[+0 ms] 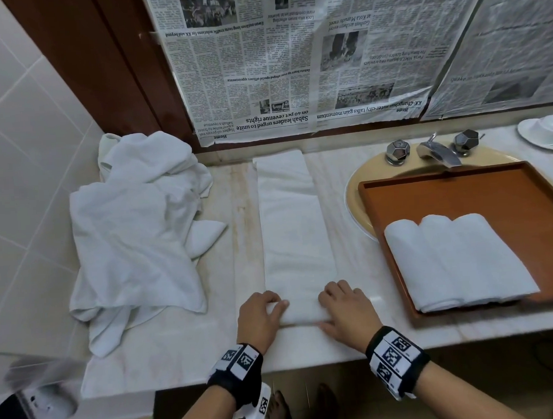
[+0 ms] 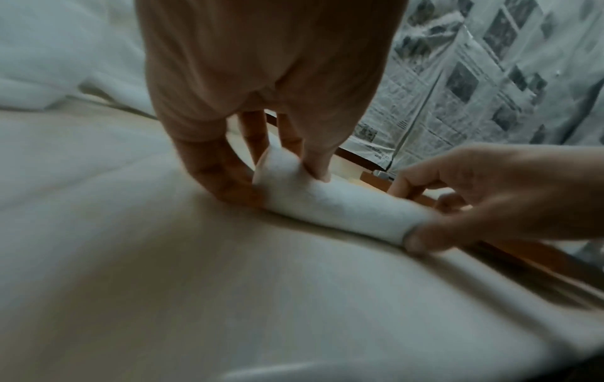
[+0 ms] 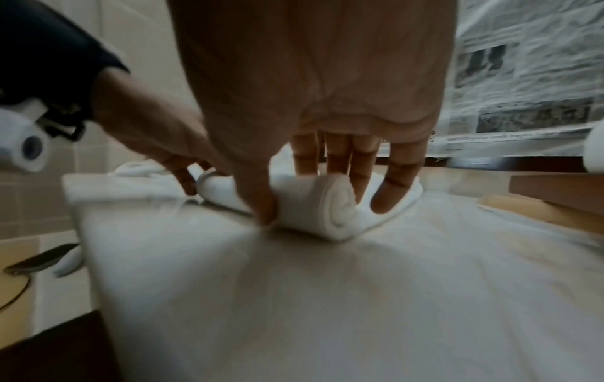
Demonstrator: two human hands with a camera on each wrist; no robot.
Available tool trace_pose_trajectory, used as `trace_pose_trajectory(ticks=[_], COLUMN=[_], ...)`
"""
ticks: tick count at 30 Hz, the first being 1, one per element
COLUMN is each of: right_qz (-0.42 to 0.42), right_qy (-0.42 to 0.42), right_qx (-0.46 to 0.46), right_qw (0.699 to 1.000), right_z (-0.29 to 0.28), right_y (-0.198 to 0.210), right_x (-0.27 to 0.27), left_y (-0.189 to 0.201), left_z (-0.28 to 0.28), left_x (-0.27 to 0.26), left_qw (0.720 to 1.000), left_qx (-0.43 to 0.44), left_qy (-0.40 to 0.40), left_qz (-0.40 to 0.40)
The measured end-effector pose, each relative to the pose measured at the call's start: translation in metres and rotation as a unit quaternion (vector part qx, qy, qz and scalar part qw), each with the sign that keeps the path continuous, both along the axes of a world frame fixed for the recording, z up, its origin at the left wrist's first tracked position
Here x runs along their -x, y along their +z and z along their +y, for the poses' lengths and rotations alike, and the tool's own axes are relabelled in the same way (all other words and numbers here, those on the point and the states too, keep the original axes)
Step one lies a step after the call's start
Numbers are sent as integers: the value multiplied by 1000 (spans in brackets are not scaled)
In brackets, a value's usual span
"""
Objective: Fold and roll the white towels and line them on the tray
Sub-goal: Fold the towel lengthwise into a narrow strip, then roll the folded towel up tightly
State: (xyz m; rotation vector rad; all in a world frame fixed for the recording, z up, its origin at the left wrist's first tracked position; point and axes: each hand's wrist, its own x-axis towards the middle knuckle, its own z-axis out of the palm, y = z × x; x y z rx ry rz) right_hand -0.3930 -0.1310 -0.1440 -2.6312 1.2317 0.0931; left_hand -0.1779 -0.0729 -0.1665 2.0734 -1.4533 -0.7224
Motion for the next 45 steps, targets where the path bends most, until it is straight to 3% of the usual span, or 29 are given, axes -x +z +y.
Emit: trace_pose_trajectory(ticks=[2,5,8,12,18,23,26,29,33,35,37,40,43,45], right_qz=[-23,-83,-90,-116,-113,-47,-25,-50,-98,-130,-178,-164,-60,-40], right_qy=[-24,-66,-72,-82,-126,-67,-28,-38,-66,-92,-143,-159,-79,-34], right_qx=[-26,-131,-183,-200,-86,-47,-11,-44,-135,-183,-220,-162,-4,32], right_qw=[999,986,976,969,982,996,999,997,984,970,948,960,995,998], right_z=[0,-10,-19,-22,-8,-5,-7,-15,-34,-40,-42,-40,-29,-20], right_y=[-1,1,7,8,5,-1,0,4,10,11,15,12,4,1], right_x=[0,2,3,8,0,1,3,-3,-6,-5,-6,-11,-18,-18], left_y=[0,-3,-12,-10,5,9,11,6,1,0,2,9,13,16], left_z=[2,11,19,11,-1,-10,-8,1,14,10,-1,-17,-26,-27], left_x=[1,4,-2,-12,-5,7,13,16,7,-1,-8,-14,-13,-9], left_qw=[998,981,966,974,996,999,990,978,966,972,987,997,992,989], left_qx=[22,82,80,26,16,-10,28,89,74,54,14,-41,-92,-120], left_qy=[-27,-147,-217,-203,-72,-28,-44,-97,-140,-125,-100,-70,-84,-92], left_qz=[-43,-97,-116,-97,40,-42,-129,-160,-204,-191,-121,18,12,-7])
